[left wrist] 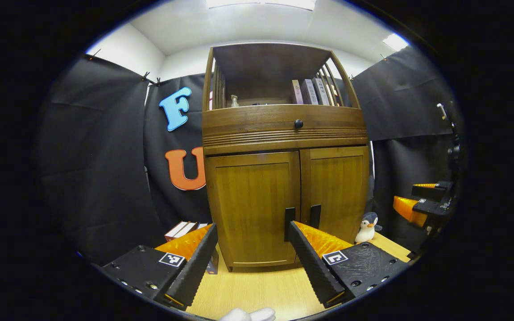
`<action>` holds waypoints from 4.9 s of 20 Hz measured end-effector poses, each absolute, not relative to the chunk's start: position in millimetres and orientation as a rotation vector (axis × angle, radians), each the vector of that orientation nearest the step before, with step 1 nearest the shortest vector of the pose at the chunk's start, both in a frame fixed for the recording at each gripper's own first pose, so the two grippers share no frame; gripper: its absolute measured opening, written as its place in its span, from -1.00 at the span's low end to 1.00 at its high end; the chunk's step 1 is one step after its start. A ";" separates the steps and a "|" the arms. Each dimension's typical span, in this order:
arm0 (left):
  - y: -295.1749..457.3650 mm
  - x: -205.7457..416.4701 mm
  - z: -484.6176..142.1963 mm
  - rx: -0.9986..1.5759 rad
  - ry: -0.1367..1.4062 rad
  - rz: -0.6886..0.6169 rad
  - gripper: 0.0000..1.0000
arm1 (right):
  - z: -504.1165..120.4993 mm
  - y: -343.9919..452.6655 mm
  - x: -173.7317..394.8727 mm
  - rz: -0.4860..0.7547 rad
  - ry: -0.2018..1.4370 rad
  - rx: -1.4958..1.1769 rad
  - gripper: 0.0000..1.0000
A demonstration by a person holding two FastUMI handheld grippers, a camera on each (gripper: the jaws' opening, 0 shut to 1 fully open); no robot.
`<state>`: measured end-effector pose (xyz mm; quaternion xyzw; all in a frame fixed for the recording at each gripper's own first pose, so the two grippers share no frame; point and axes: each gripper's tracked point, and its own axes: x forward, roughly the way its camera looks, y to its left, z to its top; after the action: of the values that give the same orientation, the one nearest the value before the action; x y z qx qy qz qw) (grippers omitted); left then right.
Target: Open the right door of the double-door shoe cabinet with the right hand, and open the left door with the left hand.
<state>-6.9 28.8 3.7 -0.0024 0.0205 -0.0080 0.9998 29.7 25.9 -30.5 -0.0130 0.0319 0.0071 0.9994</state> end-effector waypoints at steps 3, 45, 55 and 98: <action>37.8 -14.2 3.3 -0.016 0.046 -0.002 0.92 | -60.3 43.1 41.0 0.030 0.110 -0.021 0.97; 86.2 -15.0 -2.7 -0.032 0.110 0.109 0.93 | -122.6 199.4 235.6 0.219 0.252 0.067 -0.34; 52.5 -25.8 -10.9 -0.036 0.105 0.015 0.92 | -128.3 170.7 164.3 0.265 0.259 0.024 -0.37; -114.4 -6.6 -12.5 -0.011 0.089 -0.081 0.93 | -144.2 -95.5 57.8 0.179 0.321 0.113 -0.92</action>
<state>-6.6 -114.4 -12.5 -0.0057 0.0442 -0.0403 0.9982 57.8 -95.5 -144.2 0.0562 0.1593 0.0888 0.9816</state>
